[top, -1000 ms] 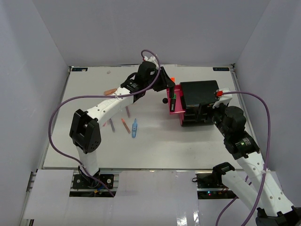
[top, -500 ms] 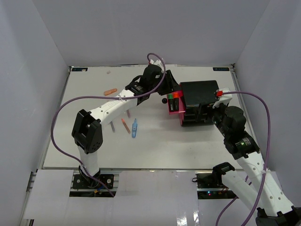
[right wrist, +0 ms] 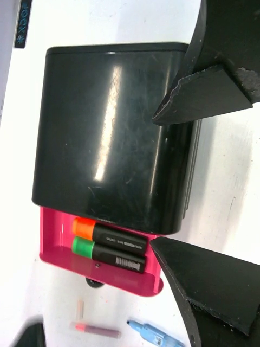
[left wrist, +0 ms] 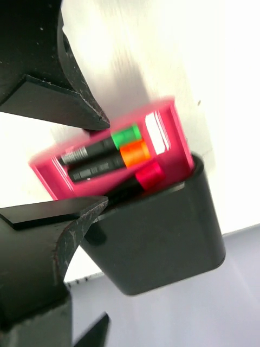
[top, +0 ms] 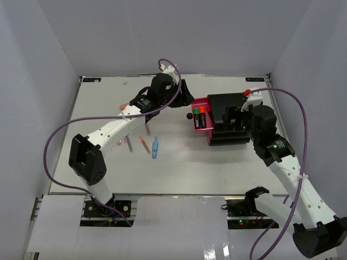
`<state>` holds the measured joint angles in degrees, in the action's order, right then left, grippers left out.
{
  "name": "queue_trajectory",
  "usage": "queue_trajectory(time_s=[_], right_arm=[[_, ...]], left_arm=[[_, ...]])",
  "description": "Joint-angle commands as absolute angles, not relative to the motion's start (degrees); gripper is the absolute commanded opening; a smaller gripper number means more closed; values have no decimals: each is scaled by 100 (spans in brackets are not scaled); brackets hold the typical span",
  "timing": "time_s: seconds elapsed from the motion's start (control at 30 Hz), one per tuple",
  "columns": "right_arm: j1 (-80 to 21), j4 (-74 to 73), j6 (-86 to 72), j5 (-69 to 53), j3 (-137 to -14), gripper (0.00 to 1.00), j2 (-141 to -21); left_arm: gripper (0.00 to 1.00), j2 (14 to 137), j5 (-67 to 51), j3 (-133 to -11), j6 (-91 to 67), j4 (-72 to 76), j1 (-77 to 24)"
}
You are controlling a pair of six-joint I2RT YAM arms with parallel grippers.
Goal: Sort the stationery into containers
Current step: Place the pen in the drawer, then close the drawer in the storage box.
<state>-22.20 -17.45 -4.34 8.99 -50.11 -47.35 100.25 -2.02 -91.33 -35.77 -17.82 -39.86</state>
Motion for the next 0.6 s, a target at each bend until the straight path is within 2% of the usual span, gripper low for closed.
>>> queue_trajectory(time_s=[0.0,0.13,0.27,0.37,0.57], right_arm=[[-2154,-1898,-440,1318,-5798,90,-5166],[-1663,-2039,-632,1240,-6485,90,-5791],[-478,-2110,-1150,11,-6864,90,-6389],[-89,-2074,-1380,-771,-6961,90,-6836],[403,-1943,-1424,-1449,-6751,90,-7119]], left_arm=[[63,9229,-209,-8667,-2831,-1820,-3570],[64,8860,-1087,-7859,-2453,-1600,-3209],[67,8684,-1704,-7025,-1805,-1057,-3050],[68,8806,-2133,-6821,-1434,-714,-3050],[68,9307,-2846,-7022,-1134,-264,-3050]])
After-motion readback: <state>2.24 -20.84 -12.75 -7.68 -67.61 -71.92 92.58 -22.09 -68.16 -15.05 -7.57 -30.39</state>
